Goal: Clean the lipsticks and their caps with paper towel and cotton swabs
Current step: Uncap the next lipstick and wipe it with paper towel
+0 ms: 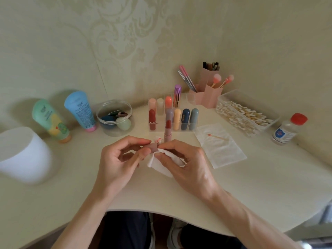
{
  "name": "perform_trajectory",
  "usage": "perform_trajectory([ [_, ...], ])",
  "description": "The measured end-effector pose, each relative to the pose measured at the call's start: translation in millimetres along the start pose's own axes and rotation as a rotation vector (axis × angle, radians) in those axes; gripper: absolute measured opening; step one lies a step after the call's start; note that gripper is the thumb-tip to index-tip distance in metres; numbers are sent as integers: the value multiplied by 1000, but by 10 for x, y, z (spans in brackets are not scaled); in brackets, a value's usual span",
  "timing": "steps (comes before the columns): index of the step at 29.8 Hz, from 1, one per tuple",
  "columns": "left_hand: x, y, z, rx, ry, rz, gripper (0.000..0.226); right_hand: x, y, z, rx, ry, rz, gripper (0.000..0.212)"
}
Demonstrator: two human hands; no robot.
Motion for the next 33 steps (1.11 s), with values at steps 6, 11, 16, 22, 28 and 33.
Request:
perform_trajectory([
  [6, 66, 18, -81, -121, -103, -67, 18, 21, -18, -36, -78, -91, -1, 12],
  [11, 24, -96, -37, 8, 21, 40, 21, -28, 55, 23, -49, -8, -30, 12],
  [16, -9, -84, 19, 47, 37, 63, 11, -13, 57, 23, 14, 41, -29, 13],
  [22, 13, -51, 24, 5, -48, 48, 18, -38, -23, 54, -253, -57, 19, 15],
  [28, -26, -125, 84, 83, 113, 141, 18, -20, 30, 43, -50, 14, -1, 14],
  [33, -1, -75, 20, 61, -8, 76, 19, -14, -12, 10, -170, -86, 13, 14],
])
Point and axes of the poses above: each hand's wrist, its own x-axis away from the middle knuckle, its own y-axis out of the back of the hand, z = x × y, the point moved 7 cm from there along -x, towards the middle knuckle, and after that the axes turned 12 degrees about y, right-handed, at the moved point
